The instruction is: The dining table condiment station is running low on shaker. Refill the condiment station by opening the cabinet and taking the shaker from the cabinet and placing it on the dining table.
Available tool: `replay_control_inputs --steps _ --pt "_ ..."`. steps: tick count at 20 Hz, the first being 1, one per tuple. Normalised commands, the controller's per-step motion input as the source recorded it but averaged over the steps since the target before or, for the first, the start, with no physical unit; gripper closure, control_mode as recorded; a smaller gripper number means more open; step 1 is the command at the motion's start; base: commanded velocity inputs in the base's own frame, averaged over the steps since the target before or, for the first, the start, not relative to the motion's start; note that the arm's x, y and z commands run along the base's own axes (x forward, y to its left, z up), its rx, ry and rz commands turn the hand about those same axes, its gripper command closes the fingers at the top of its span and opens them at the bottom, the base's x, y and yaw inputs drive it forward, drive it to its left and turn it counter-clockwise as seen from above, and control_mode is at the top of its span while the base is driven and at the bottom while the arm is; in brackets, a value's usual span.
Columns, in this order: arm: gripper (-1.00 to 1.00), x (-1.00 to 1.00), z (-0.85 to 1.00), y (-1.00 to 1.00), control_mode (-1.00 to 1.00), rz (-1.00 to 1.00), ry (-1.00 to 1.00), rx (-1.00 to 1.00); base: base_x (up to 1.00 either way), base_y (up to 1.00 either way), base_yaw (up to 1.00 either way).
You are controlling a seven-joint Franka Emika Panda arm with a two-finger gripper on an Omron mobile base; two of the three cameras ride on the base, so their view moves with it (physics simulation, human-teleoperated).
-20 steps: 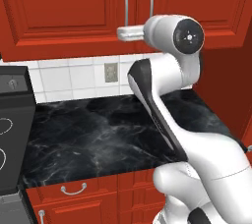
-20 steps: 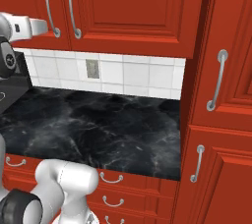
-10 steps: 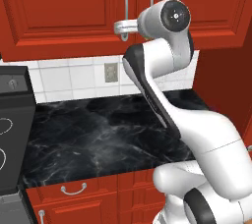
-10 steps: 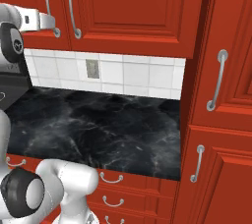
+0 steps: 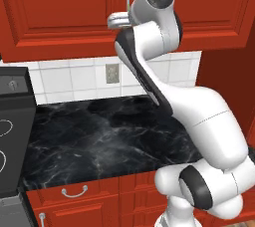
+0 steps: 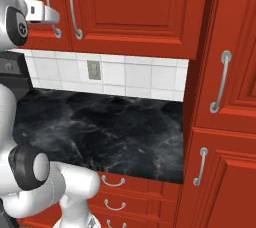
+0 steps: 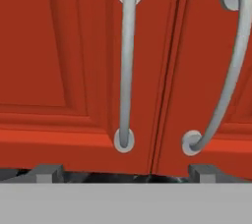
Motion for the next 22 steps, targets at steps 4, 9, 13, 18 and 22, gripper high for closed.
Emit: replay_control_inputs --steps 4,9,13,18,22 --pt "-1.0 0.31 0.0 0.25 -1.0 0.0 0.06 -0.01 0.0 0.0 0.0" --pt "-1.0 0.28 0.0 0.08 -1.0 0.0 0.01 0.0 0.0 0.0 0.0" --pt "-1.0 0.27 -0.01 0.0 -1.0 0.0 0.0 0.0 0.0 0.0 0.0" --pt "-1.0 0.3 -0.04 0.0 -1.0 0.0 0.0 0.0 0.0 0.0 0.0" --pt "-1.0 0.27 -0.09 0.0 -1.0 0.0 0.0 0.0 0.0 0.0 0.0"
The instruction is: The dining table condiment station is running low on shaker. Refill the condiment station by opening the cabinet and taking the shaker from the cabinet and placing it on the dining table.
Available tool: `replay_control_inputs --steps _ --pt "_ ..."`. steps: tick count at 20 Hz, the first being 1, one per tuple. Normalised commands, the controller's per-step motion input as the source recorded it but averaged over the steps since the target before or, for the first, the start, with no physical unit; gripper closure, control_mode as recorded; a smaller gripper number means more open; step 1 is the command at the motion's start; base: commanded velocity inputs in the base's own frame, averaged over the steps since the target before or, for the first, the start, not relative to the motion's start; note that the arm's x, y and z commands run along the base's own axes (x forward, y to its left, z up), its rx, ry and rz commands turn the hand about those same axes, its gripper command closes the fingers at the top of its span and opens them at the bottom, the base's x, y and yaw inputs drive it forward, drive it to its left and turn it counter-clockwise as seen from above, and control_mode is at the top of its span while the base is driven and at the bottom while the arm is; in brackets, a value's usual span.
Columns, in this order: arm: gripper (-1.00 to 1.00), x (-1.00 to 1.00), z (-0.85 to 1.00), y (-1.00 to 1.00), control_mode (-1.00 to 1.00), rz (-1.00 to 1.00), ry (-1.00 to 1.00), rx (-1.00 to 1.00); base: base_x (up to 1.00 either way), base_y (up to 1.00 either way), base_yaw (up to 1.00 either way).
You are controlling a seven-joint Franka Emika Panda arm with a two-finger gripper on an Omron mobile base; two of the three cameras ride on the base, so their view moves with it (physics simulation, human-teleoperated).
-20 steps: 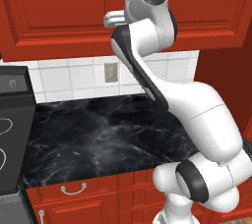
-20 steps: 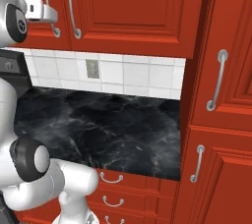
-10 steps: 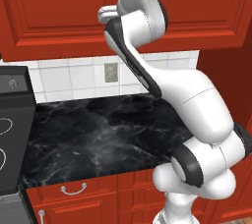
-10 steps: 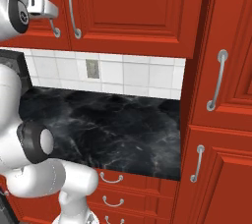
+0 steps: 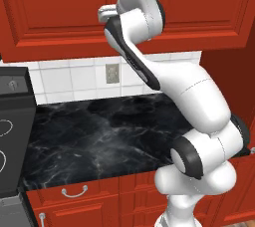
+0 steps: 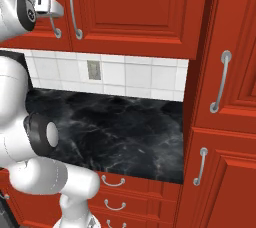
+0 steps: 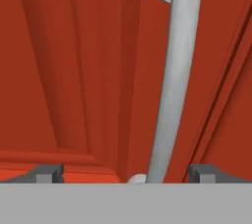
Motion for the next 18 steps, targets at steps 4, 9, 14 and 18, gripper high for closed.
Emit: replay_control_inputs --steps 4,9,14,18 --pt "-1.0 0.27 -0.11 0.0 -1.0 0.0 -0.03 0.0 0.0 0.0 0.0" --pt "-1.0 0.23 -0.15 -0.01 -1.0 0.0 -0.07 0.0 0.0 0.0 0.0" --pt "-1.0 0.25 -0.15 -0.02 -1.0 0.0 -0.07 0.0 0.0 0.0 0.0" --pt "-1.0 0.27 -0.13 -0.03 -1.0 0.0 -0.07 0.0 0.0 0.0 0.0"
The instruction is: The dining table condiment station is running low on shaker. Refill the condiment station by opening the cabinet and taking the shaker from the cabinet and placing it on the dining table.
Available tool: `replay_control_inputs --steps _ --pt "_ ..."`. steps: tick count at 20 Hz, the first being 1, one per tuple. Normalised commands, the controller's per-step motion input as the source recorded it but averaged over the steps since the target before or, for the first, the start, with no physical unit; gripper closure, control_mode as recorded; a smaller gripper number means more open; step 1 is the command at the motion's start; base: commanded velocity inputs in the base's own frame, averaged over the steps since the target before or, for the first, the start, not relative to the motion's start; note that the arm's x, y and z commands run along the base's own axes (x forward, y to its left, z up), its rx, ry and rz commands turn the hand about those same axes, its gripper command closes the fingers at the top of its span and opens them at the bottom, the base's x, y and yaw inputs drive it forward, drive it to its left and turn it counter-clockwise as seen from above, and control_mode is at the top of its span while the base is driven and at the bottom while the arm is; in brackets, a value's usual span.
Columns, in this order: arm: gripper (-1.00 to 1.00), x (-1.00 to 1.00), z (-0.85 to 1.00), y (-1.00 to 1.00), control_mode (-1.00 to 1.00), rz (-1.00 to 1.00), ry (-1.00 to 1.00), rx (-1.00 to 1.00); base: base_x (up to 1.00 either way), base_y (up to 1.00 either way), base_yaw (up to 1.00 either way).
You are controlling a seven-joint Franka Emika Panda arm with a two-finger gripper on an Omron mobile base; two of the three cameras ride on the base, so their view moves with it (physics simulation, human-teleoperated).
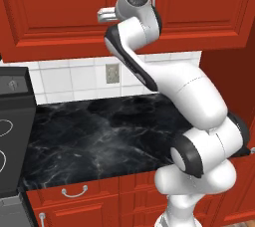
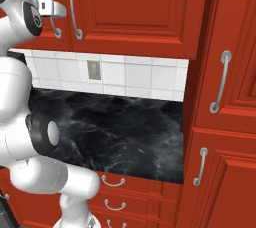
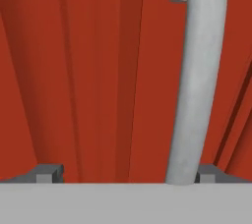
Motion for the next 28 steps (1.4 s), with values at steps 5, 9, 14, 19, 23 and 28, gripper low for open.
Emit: replay_control_inputs --steps 5,9,14,19,23,28 --pt "-1.0 0.25 -0.19 -0.12 -1.0 0.0 -0.09 0.0 0.0 0.0 0.0" --pt "-1.0 0.28 -0.25 -0.23 -1.0 0.0 -0.1 0.03 0.0 0.0 0.0" --pt "-1.0 0.3 -0.28 -0.33 -1.0 0.0 -0.11 0.05 0.0 0.0 0.0" --pt "1.0 0.27 -0.28 -0.24 -1.0 0.0 -0.11 0.03 0.0 0.0 0.0" --pt "1.0 0.04 -0.07 0.0 -1.0 0.0 -0.06 0.0 0.0 0.0 0.0" --pt "1.0 0.0 0.0 0.0 -1.0 0.0 0.0 0.0 0.0 0.0 0.0"
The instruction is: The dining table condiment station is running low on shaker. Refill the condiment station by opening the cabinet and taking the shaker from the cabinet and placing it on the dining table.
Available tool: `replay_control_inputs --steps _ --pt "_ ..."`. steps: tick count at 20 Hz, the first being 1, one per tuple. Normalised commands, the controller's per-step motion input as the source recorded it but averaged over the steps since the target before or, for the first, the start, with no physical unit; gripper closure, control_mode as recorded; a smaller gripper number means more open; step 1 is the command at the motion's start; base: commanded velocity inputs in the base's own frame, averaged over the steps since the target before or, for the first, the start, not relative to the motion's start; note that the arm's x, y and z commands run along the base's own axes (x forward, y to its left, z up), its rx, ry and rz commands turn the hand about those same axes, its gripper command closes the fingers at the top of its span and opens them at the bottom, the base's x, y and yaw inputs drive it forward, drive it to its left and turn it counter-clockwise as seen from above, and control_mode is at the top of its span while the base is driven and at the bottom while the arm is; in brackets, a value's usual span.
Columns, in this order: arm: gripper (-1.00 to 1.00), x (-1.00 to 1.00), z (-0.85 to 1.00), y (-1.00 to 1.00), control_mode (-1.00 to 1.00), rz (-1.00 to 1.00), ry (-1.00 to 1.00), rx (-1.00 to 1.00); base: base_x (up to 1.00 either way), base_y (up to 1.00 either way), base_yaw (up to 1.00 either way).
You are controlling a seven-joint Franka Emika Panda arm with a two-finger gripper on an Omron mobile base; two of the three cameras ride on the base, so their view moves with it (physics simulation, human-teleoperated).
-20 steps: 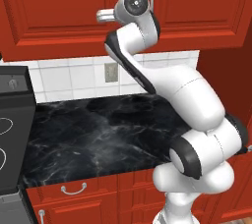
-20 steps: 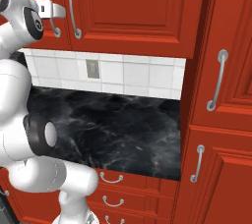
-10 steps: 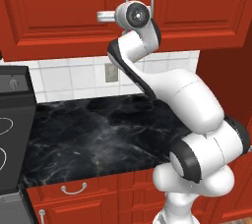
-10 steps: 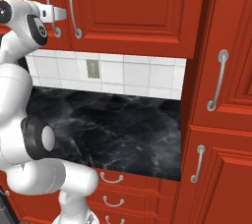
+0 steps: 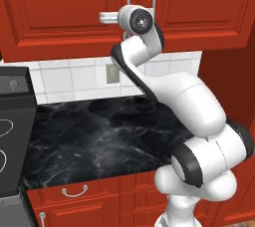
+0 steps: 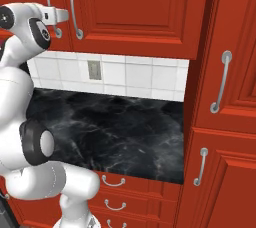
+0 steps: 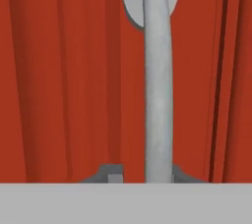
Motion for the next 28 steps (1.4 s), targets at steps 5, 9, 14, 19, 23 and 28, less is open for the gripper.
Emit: replay_control_inputs --steps 5,9,14,19,23,28 --pt "1.0 -0.23 0.0 0.01 -1.0 0.0 0.09 0.0 0.0 0.0 0.0" --pt "1.0 -0.8 0.03 0.08 -1.0 0.02 0.09 0.0 0.0 0.0 0.0" --pt "1.0 -1.0 0.23 0.18 -1.0 0.07 0.01 0.01 0.0 0.0 0.0" --pt "1.0 -1.0 0.45 0.21 -1.0 0.11 0.0 0.04 0.0 0.0 0.0" --pt "1.0 -0.91 0.56 0.09 -1.0 0.1 0.0 0.06 0.0 0.0 0.0" --pt "1.0 -0.82 0.53 0.1 -1.0 0.11 0.03 0.08 0.0 0.0 0.0"
